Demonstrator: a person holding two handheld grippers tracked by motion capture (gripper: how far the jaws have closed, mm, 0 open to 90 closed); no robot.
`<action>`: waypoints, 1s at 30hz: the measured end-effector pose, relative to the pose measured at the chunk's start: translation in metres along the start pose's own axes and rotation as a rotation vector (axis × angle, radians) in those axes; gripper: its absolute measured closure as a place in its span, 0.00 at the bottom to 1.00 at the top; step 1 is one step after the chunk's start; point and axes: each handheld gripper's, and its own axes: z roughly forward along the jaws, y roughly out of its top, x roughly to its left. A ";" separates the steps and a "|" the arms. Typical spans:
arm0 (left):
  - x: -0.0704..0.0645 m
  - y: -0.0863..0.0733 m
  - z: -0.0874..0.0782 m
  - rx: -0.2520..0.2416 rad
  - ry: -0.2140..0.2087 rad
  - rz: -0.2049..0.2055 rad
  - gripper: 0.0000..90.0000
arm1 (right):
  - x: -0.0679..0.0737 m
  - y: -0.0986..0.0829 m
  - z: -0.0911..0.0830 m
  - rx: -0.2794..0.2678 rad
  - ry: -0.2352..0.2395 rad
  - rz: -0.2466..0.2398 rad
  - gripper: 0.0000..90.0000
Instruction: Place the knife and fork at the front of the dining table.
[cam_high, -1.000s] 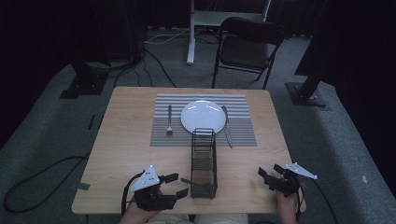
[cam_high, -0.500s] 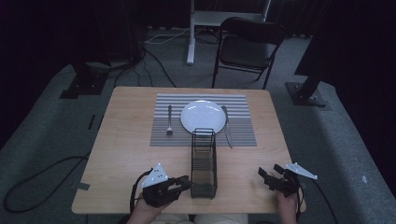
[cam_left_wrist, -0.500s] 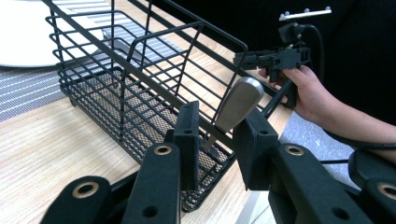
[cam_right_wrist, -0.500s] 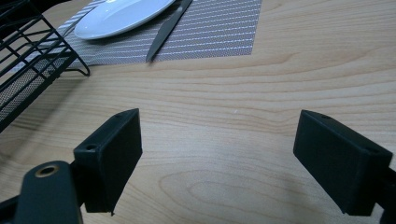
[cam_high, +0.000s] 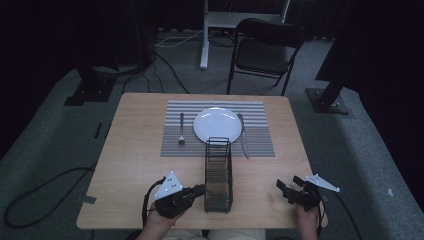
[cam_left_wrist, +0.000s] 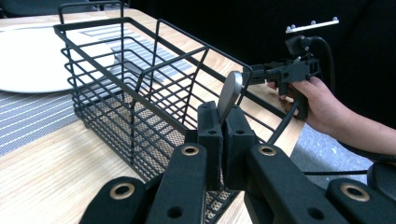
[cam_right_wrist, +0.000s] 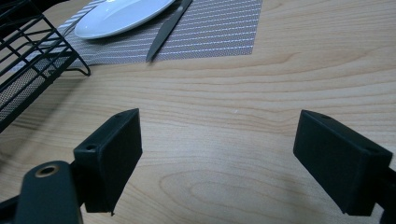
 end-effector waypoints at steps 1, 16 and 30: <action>0.000 0.001 0.002 0.001 -0.005 0.005 0.98 | 0.000 0.000 0.000 -0.001 0.001 0.000 0.16; 0.006 0.026 0.018 -0.015 -0.004 0.075 0.98 | -0.001 0.000 0.000 -0.002 0.002 0.002 0.17; 0.008 0.030 0.051 0.099 -0.034 0.111 0.91 | -0.001 0.000 0.000 -0.005 0.005 0.003 0.17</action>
